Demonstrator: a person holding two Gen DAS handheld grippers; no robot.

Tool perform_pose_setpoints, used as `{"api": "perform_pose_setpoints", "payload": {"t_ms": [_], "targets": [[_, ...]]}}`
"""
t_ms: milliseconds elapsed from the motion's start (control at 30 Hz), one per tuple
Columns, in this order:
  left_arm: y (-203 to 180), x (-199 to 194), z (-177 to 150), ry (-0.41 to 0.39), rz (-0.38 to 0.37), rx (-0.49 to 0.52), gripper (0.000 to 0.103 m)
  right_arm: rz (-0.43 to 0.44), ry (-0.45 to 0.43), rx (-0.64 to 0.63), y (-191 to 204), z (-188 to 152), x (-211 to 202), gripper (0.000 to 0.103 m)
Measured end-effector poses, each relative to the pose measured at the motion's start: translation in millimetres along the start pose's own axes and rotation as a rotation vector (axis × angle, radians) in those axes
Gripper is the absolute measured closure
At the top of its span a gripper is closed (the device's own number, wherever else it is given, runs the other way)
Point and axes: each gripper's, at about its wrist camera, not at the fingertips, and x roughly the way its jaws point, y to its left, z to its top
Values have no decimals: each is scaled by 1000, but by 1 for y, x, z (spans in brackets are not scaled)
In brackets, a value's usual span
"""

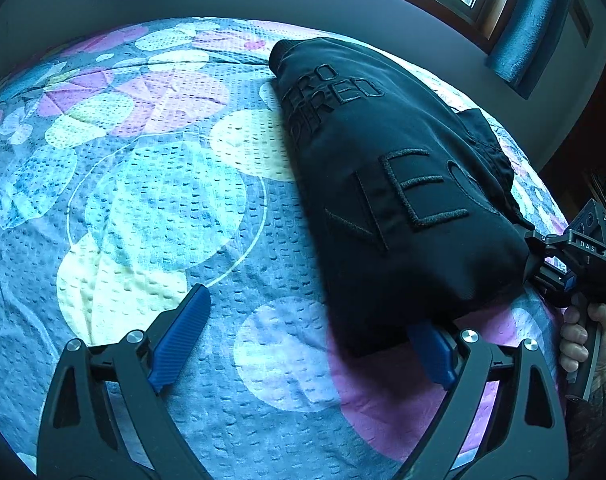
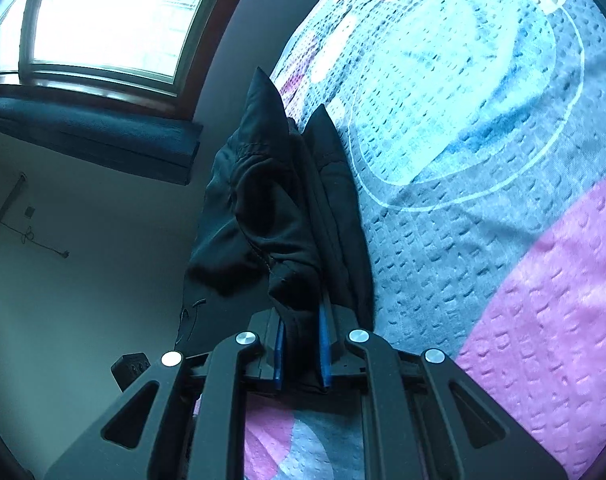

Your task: Fold small clothes

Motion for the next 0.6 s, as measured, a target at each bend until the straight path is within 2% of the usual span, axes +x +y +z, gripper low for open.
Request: {"api": "perform_pose_setpoints", "payload": {"t_ms": [233, 367, 533, 567, 600], "targets": [[0, 0, 1, 4, -5, -6, 9, 11, -4, 4, -8, 4, 2, 90], [0, -10, -5, 0, -9, -6, 9, 27, -9, 15, -10, 4, -3, 86], [12, -46, -11, -52, -50, -28, 9, 36, 16, 26, -9, 3, -16, 75], [16, -52, -9, -63, -57, -36, 9, 34, 20, 24, -8, 4, -20, 68], [21, -57, -4, -74, -63, -50, 9, 24, 18, 9, -4, 6, -25, 57]]}}
